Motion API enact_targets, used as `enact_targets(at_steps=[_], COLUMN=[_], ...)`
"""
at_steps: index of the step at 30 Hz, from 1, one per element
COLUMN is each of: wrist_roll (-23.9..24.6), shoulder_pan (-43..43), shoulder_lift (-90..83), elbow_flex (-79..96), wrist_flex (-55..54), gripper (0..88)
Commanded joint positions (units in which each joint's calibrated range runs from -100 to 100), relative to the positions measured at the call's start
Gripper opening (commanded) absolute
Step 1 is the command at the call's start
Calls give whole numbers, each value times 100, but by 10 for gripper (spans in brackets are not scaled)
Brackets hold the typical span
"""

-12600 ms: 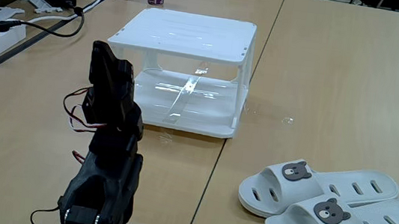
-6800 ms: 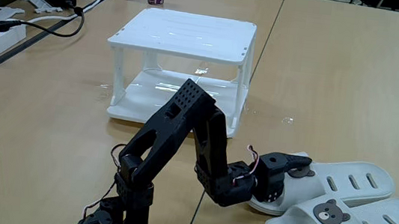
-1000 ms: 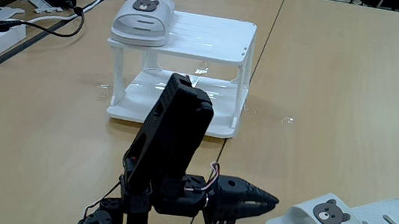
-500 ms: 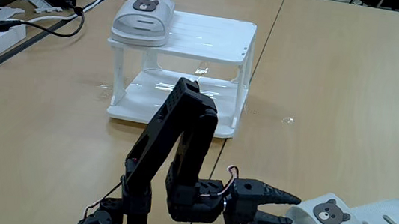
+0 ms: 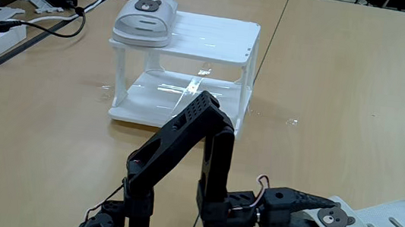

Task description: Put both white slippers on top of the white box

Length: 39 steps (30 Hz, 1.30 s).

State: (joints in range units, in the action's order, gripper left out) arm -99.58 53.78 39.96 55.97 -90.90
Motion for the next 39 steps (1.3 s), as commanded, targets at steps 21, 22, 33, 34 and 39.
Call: enact_targets(at_steps=[21,22,33,34,39], wrist_roll=[-42,-42,-42,-42,-42], shoulder_pan=[-370,-378,-329,-354,-395], shoulder_lift=[-138,-205,-3100,-3276,-4337], elbow_flex=[-1768,-2039,-5115,-5268,-5755], wrist_flex=[1446,1566,6873,7037,7994], gripper=[8,8,8,8,8])
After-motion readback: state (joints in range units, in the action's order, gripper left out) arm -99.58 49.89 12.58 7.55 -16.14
